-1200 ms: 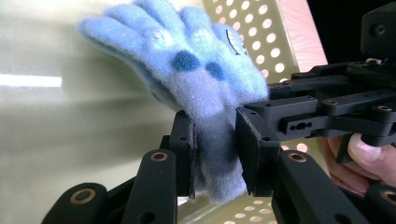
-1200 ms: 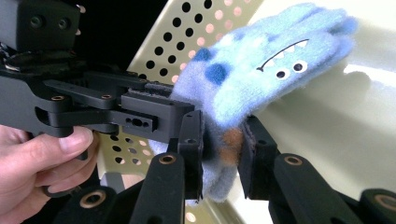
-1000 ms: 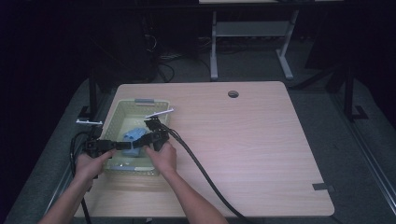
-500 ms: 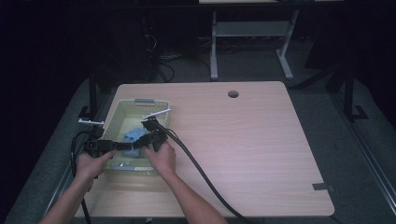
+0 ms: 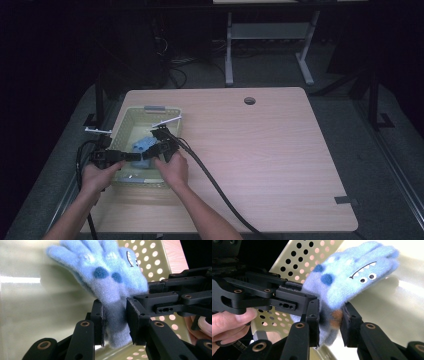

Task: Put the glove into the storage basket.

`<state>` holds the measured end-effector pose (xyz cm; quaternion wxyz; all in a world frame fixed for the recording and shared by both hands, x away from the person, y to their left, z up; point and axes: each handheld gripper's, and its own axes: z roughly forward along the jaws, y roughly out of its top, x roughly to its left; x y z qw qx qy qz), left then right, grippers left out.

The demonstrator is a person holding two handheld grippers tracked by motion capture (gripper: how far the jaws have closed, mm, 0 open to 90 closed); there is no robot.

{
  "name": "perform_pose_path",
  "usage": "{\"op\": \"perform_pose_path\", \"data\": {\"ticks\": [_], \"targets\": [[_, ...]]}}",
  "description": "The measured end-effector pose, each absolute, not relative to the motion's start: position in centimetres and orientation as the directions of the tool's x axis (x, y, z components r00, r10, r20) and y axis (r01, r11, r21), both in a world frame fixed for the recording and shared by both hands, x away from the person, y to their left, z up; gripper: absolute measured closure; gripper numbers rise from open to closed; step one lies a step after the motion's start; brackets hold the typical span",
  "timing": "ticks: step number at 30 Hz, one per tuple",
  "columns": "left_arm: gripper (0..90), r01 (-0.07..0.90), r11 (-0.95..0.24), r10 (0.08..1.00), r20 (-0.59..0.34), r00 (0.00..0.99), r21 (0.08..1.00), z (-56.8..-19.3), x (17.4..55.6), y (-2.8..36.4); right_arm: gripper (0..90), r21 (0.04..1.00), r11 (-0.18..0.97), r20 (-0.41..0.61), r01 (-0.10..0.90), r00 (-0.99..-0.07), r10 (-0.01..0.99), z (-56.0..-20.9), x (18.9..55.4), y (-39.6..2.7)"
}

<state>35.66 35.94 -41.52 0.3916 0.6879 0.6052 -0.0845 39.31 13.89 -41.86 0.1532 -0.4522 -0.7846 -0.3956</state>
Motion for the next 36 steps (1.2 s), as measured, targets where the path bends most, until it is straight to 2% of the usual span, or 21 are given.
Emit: {"op": "perform_pose_path", "data": {"ticks": [13, 22, 36], "targets": [[68.4, 0.899, 0.025, 0.792, -0.558, 0.249, 0.438, -41.5, 35.7, 35.7, 69.6, 0.484, 0.297, 0.572, 0.823, -0.554, 0.604, -41.8, 39.2, 14.1], [66.4, 0.906, -0.007, 0.822, -0.514, 0.246, 0.422, -41.5, 35.8, 35.4, 69.5, 0.519, 0.282, 0.539, 0.807, -0.565, 0.625, -40.7, 39.2, 13.4], [65.9, 0.908, 0.048, 0.824, -0.530, 0.200, 0.417, -41.3, 35.8, 36.1, 69.3, 0.540, 0.255, 0.559, 0.802, -0.568, 0.603, -39.8, 39.1, 11.9]]}}
